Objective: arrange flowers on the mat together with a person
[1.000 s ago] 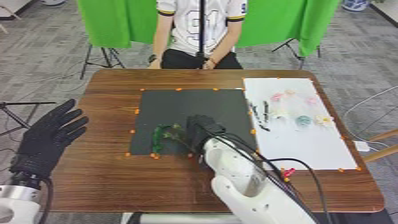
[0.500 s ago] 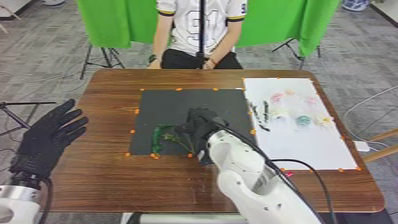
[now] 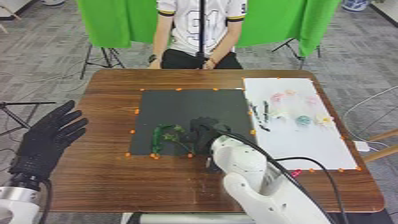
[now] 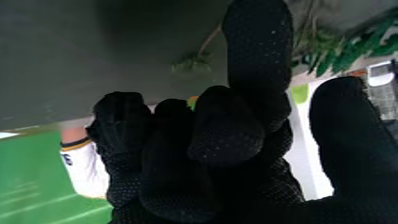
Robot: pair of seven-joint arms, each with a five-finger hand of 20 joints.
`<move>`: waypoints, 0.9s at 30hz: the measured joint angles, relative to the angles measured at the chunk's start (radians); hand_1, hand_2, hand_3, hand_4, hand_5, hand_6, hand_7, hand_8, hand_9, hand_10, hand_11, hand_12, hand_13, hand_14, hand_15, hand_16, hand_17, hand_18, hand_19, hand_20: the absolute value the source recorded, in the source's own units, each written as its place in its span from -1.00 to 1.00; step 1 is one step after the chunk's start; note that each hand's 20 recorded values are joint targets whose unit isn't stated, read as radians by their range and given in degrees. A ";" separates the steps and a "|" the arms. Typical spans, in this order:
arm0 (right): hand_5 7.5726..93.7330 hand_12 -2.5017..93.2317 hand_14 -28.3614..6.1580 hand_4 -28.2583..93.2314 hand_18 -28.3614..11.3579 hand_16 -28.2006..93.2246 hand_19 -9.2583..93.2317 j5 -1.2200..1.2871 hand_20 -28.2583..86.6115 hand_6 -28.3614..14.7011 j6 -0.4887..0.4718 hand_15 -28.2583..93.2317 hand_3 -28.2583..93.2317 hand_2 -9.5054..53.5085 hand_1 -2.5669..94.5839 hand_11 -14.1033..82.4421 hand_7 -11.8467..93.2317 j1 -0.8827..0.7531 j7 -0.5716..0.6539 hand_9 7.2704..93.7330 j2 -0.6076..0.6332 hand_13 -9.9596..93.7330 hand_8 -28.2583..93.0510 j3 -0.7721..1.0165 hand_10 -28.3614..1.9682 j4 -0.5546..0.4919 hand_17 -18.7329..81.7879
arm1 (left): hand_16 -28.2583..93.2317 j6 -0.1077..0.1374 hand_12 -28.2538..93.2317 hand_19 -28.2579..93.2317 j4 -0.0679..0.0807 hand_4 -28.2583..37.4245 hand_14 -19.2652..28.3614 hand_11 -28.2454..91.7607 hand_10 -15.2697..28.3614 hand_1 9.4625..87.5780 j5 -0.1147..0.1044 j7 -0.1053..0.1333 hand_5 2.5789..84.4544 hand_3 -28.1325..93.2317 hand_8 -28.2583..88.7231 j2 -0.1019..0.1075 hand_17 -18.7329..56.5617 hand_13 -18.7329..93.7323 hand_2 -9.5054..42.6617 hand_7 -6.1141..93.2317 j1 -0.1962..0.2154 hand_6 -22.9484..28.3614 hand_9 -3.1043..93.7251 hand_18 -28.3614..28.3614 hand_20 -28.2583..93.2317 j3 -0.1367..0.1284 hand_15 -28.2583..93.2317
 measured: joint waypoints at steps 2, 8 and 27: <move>0.89 -0.02 -0.03 -0.92 -0.90 0.12 1.00 0.002 0.41 0.31 -0.006 0.89 0.60 -0.18 -0.63 0.59 0.05 -0.001 -0.004 0.86 -0.001 0.75 -0.68 -0.002 0.14 0.001 0.25 | -0.47 0.000 -0.21 0.21 0.000 -0.90 0.44 -0.23 0.26 -0.58 0.000 0.000 -0.26 0.62 -0.65 0.000 -0.71 -0.25 -0.68 -0.57 0.000 0.05 -0.35 0.80 -0.34 0.000 -0.08; 0.88 -0.03 -0.05 -0.93 -0.90 0.12 1.00 0.039 0.40 0.30 -0.025 0.89 0.58 -0.14 -0.65 0.57 0.02 -0.004 -0.005 0.85 -0.010 0.74 -0.68 -0.005 0.12 0.004 0.23 | -0.47 0.000 -0.21 0.21 0.000 -0.91 0.44 -0.23 0.26 -0.58 0.000 0.000 -0.26 0.62 -0.65 0.000 -0.71 -0.25 -0.68 -0.57 -0.002 0.05 -0.35 0.80 -0.34 0.000 -0.08; 0.82 -0.03 -0.07 -0.90 -0.90 0.12 0.99 0.049 0.37 0.28 -0.031 0.89 0.60 -0.18 -0.62 0.57 0.10 -0.059 -0.004 0.82 -0.023 0.70 -0.66 0.113 0.07 -0.065 0.19 | -0.47 0.000 -0.21 0.21 0.000 -0.91 0.44 -0.24 0.27 -0.58 0.000 0.001 -0.26 0.62 -0.65 -0.001 -0.71 -0.25 -0.68 -0.57 -0.001 0.05 -0.35 0.80 -0.34 -0.003 -0.08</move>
